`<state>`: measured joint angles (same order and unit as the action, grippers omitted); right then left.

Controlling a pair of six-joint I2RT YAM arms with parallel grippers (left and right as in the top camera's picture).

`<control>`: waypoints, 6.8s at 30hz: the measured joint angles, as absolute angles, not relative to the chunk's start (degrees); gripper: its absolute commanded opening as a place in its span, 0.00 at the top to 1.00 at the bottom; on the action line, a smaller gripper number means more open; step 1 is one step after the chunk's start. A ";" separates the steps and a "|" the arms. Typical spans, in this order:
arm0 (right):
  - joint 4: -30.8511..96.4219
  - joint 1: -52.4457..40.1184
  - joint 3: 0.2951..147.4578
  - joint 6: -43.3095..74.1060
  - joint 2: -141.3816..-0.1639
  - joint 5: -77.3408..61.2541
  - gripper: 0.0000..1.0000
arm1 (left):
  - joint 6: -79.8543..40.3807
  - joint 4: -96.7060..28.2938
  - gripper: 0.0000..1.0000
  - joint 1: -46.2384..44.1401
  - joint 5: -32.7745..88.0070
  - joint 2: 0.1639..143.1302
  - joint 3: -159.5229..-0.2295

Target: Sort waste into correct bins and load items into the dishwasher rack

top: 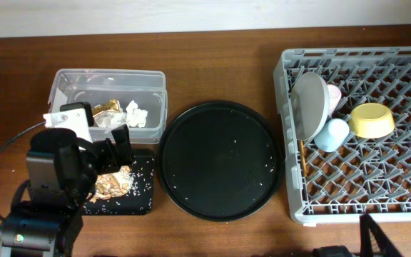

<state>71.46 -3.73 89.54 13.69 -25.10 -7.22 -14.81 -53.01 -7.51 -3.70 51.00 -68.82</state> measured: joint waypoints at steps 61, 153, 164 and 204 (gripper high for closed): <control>4.03 -3.84 0.64 0.78 -0.80 -3.29 0.02 | -14.83 -52.97 0.01 -7.51 -3.75 51.05 -68.88; 3.97 -3.84 0.62 0.14 -0.69 -3.31 0.02 | -7.49 -4.69 0.01 -2.63 0.21 0.84 -0.91; 3.97 -3.84 0.62 0.16 -0.69 -3.31 0.02 | 0.30 -4.69 0.01 -2.63 0.21 0.84 -0.91; 3.97 -3.84 0.62 0.19 -0.69 -3.31 0.02 | 1.13 -4.69 0.01 -2.63 0.21 0.84 -0.91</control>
